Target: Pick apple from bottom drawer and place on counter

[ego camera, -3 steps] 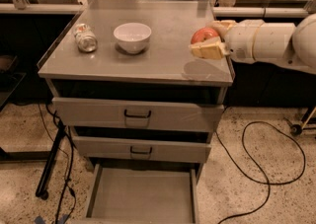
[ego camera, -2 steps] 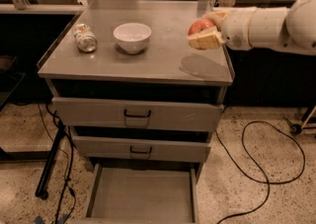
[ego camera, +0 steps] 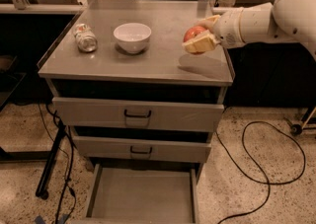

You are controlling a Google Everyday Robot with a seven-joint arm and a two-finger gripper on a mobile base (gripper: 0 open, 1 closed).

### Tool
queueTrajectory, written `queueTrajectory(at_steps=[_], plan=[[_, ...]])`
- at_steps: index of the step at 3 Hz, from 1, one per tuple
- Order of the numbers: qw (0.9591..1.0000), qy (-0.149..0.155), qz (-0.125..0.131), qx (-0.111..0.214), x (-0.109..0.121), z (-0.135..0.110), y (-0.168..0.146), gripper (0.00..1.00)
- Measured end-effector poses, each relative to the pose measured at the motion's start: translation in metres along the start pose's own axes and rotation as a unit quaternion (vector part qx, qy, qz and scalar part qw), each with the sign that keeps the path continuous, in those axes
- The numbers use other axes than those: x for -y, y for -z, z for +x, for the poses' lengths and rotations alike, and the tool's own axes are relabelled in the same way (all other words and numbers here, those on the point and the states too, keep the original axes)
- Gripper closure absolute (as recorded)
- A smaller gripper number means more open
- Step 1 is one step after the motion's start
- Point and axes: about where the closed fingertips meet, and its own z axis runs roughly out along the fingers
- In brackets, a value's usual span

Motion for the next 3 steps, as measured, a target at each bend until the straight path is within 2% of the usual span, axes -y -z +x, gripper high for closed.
queueTrajectory(at_steps=[1,3], plan=[[0.9986,-0.003,-0.040,-0.034,0.000,0.021,-0.020,1.00],[0.9930,-0.009,-0.104,-0.056,-0.011,0.034,-0.044,1.00]])
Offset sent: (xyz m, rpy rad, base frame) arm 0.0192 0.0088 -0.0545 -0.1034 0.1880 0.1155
